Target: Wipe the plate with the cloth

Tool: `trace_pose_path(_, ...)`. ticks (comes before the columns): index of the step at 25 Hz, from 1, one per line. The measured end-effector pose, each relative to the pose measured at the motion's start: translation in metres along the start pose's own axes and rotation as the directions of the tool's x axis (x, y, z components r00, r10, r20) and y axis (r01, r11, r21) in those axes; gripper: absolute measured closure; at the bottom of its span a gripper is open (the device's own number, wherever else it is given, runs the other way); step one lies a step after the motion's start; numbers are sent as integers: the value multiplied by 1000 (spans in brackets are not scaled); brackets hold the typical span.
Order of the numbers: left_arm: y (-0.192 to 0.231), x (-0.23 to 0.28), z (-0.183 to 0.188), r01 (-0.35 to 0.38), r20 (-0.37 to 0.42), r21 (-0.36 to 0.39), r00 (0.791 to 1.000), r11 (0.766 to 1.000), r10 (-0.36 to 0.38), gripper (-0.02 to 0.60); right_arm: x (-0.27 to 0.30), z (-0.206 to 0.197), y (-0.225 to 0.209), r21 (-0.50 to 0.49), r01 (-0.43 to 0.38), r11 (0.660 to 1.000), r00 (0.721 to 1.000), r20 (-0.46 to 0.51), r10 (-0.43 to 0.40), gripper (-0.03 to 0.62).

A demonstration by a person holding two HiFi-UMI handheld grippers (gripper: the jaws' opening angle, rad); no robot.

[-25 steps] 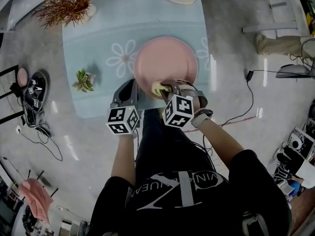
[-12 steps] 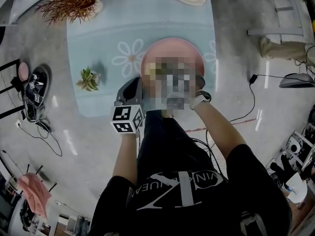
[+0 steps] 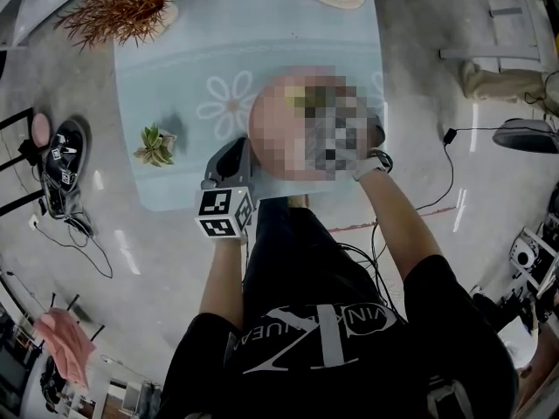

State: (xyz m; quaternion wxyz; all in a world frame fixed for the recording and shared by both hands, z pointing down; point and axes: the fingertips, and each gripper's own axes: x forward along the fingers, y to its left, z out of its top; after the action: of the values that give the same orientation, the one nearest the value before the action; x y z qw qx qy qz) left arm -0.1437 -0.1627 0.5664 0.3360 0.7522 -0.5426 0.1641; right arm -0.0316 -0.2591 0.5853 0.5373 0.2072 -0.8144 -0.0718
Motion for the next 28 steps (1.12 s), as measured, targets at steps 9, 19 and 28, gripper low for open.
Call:
trace_pose_path(9,-3,-1,1,-1,7,3,1000,1000,1,581,-25,-51,2,28,78,997,994,-77,-75,545)
trace_pose_path(19,-8,-7,-3,-2,12,0,1000,1000,2,581,-53,-67,47,32,58,998,994,-98,-55,545)
trace_pose_path(28,-9,-8,-3,-4,19,3,1000,1000,4,581,-52,-29,97,-76,-50,996,999,-19,49,545)
